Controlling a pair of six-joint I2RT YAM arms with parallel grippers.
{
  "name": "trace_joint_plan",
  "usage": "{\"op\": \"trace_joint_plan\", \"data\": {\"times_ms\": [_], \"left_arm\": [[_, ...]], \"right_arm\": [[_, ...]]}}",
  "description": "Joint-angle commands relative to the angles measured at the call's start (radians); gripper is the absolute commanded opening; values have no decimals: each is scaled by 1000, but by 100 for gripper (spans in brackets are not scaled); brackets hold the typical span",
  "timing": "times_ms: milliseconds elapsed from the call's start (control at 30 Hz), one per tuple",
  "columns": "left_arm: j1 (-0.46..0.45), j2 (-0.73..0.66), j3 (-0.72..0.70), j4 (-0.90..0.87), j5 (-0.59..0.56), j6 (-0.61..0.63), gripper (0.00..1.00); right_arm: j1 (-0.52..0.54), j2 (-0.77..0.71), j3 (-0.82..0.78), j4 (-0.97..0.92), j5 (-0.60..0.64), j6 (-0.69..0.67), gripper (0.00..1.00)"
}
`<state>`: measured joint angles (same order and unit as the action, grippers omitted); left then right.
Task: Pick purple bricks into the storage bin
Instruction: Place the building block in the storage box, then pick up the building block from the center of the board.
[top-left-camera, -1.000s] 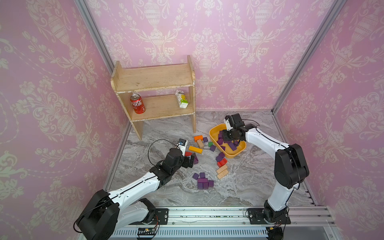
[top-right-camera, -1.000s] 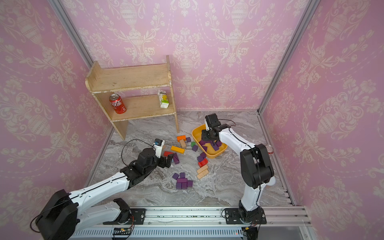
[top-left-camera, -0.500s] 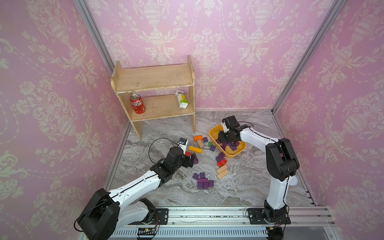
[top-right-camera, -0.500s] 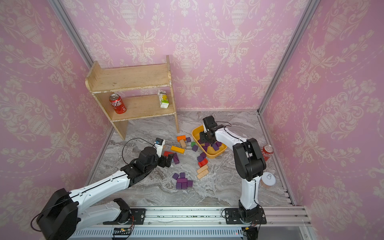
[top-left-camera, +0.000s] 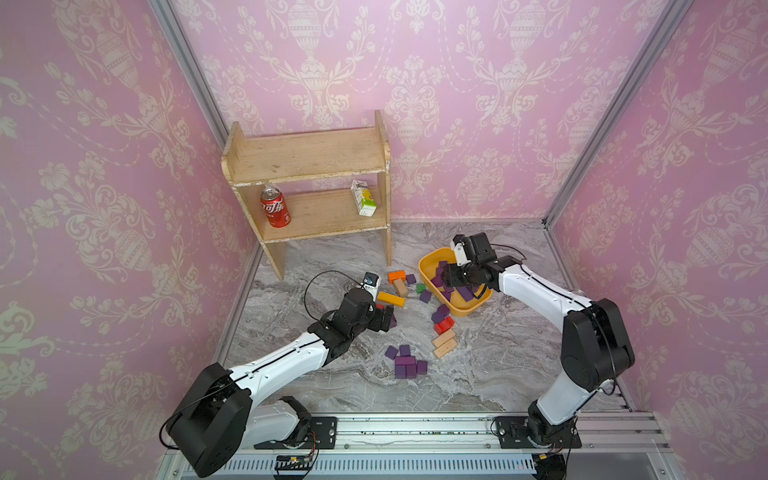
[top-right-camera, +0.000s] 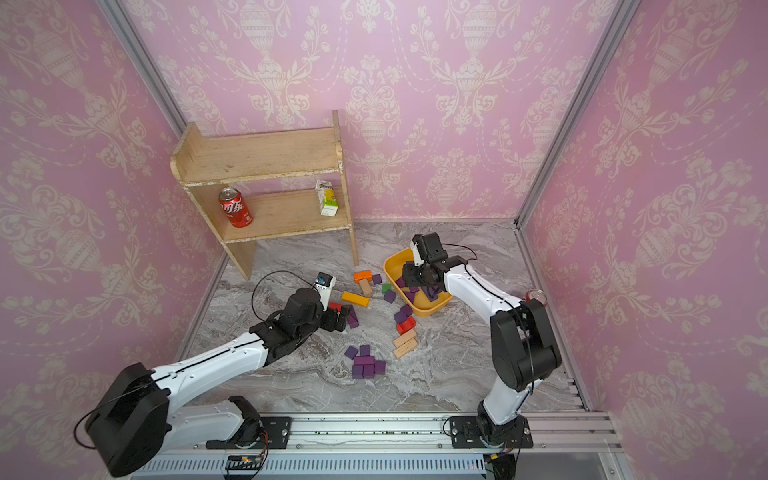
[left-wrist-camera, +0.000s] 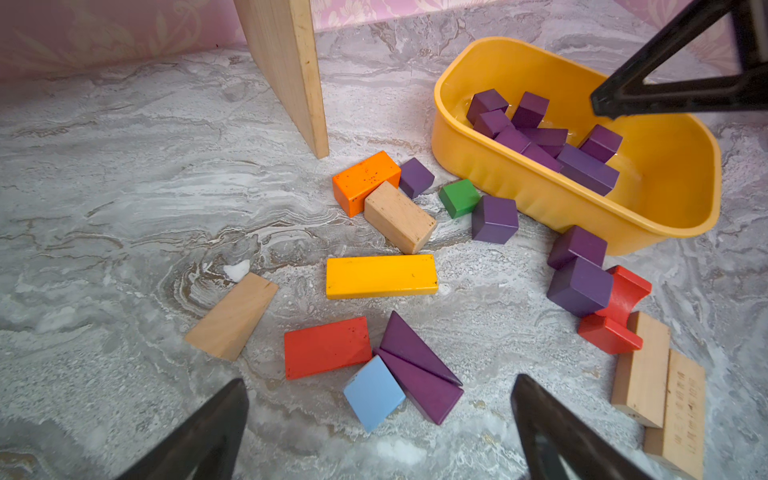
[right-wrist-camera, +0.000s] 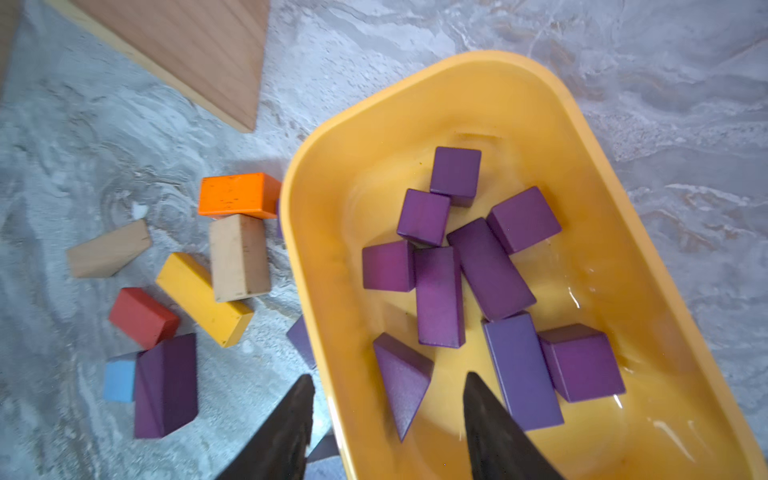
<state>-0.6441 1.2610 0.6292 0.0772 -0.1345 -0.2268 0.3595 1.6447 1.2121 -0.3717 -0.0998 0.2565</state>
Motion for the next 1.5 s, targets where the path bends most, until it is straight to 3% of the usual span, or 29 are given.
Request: {"op": "trace_joint_plan", "data": {"times_ms": [0,233,333,533,700,1300,1467], "left_arm": [[7,60,64,8,40,14,99],[5,202,180,26,98,6,99],[5,266,230,19,115,-4,99],[3,397,340,-26,159,-21,99],[-7,489,413,-32,214,-9,94],[-37,629,545,-90,268,-2,60],[-44,649,565,-96,260,1,60]], "right_arm": [[-3,-112,-83,35,-72,37,59],[-2,-339,-254,85,-128,91,65],[-3,-434,-309,86,-137,89,82],[-3,-613,-413,101,-136,50,91],[-5,-718,-494,119,-58,20,99],[-5,-806,-562,140,46,-66,100],[-5,-808,-571,137,63,-63,100]]}}
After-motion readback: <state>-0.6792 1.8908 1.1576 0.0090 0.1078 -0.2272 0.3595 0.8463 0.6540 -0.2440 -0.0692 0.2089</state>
